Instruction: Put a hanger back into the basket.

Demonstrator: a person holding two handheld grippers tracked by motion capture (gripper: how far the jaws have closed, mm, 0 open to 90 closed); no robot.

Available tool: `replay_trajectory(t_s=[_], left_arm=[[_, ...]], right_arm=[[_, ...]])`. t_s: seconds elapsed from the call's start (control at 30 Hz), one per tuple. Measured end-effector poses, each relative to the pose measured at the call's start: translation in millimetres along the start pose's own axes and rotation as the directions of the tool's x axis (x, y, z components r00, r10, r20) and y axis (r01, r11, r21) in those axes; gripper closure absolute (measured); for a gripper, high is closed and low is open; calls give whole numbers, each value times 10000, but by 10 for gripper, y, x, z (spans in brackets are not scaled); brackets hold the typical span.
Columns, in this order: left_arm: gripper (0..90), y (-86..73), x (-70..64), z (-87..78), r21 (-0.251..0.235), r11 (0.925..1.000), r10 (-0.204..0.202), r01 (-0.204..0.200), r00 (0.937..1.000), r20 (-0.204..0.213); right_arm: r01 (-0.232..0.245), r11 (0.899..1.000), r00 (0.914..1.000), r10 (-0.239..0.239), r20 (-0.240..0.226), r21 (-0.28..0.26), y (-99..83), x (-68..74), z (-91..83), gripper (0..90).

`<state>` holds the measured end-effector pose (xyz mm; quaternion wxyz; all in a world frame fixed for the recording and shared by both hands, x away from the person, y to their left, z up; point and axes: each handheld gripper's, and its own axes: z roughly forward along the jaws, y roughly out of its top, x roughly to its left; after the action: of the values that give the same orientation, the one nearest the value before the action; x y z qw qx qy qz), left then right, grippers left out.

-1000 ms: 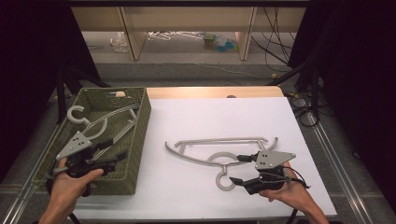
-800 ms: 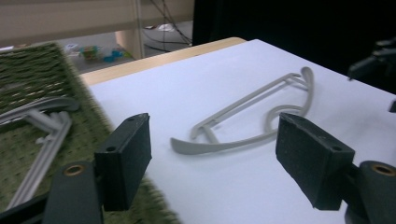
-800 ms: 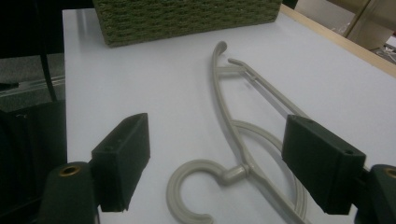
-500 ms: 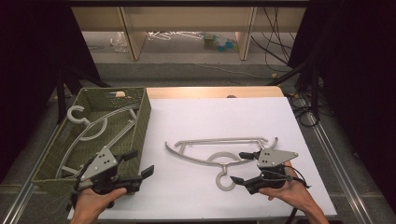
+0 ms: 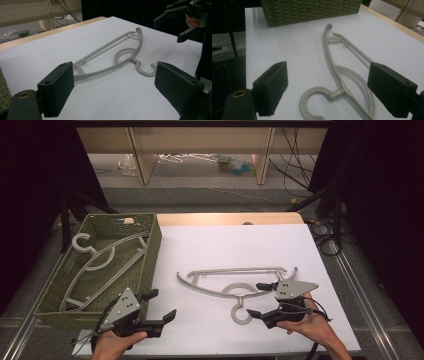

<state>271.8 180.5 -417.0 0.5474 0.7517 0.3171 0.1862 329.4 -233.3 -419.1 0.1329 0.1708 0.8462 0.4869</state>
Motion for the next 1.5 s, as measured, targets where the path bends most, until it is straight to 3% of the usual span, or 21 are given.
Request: replay_trajectory(t_s=[0.07, 0.13, 0.2, 0.27, 0.3, 0.43, 0.6, 0.7, 0.8, 0.9, 0.93, 1.07, 1.4, 1.47, 1.5], left_arm=[[159, -54, -51, 38, -53, 9995, -298, 298, 9995, -91], [162, -89, -72, 55, -42, 10000, 36, -37, 9998, -214], [162, -118, -91, 78, -10, 9999, -169, 169, 9998, -131], [163, -135, -85, 80, 85, 9997, 222, -219, 9993, -301], [165, -150, -100, 85, 155, 9999, 68, -62, 9994, -352], [163, -172, -88, 82, 202, 9997, 110, -106, 9998, -190], [163, -157, -54, 54, -20, 10000, -42, 42, 9996, -267], [164, -147, -32, 39, 86, 9998, 201, -198, 9992, -341], [164, -151, -44, 44, 94, 9999, -50, 54, 9993, -380], [164, -150, -32, 50, 155, 9995, 277, -272, 9992, -298], [163, -153, -45, 52, 139, 9999, 50, -45, 9994, -330], [163, -162, -44, 62, 164, 9998, 117, -113, 9997, -228], [164, -167, -49, 71, 312, 9994, 126, -121, 9998, -158], [164, -173, -47, 83, 264, 9996, 52, -50, 10000, -75], [164, -171, -46, 79, 344, 9994, 76, -72, 9999, -109]], right_arm=[[-31, 9999, 10000, 31, 21, 110, -21, -20, 2, 178], [-37, 9997, 9999, 33, 149, 245, -50, -45, 8, 179], [-30, 9992, 9998, 22, 201, 390, -75, -74, 15, 179], [-81, 9985, 9997, 69, 222, 549, -94, -97, 22, 178], [-88, 9980, 9996, 72, 263, 629, -107, -116, 38, 178], [-62, 9950, 9991, 19, 422, 1001, -141, -178, 78, 179], [149, 9866, 9978, -251, 610, 1623, -187, -282, 147, 196], [220, 9767, 9980, -341, 530, 2134, -205, -347, 208, 203], [391, 9622, 9966, -572, 597, 2694, -213, -415, 279, 217], [559, 9484, 9957, -761, 529, 3121, -230, -491, 352, 241], [639, 9397, 9955, -835, 443, 3361, -243, -521, 378, 249], [467, 9150, 9970, -676, 382, 4007, -293, -595, 430, 265], [100, 8994, 9999, -140, 59, 4370, -352, -778, 519, 327], [-99, 9002, 10000, 90, 41, 4354, -364, -806, 530, 358], [-112, 8951, 9998, 177, -105, 4457, -368, -812, 532, 377]])
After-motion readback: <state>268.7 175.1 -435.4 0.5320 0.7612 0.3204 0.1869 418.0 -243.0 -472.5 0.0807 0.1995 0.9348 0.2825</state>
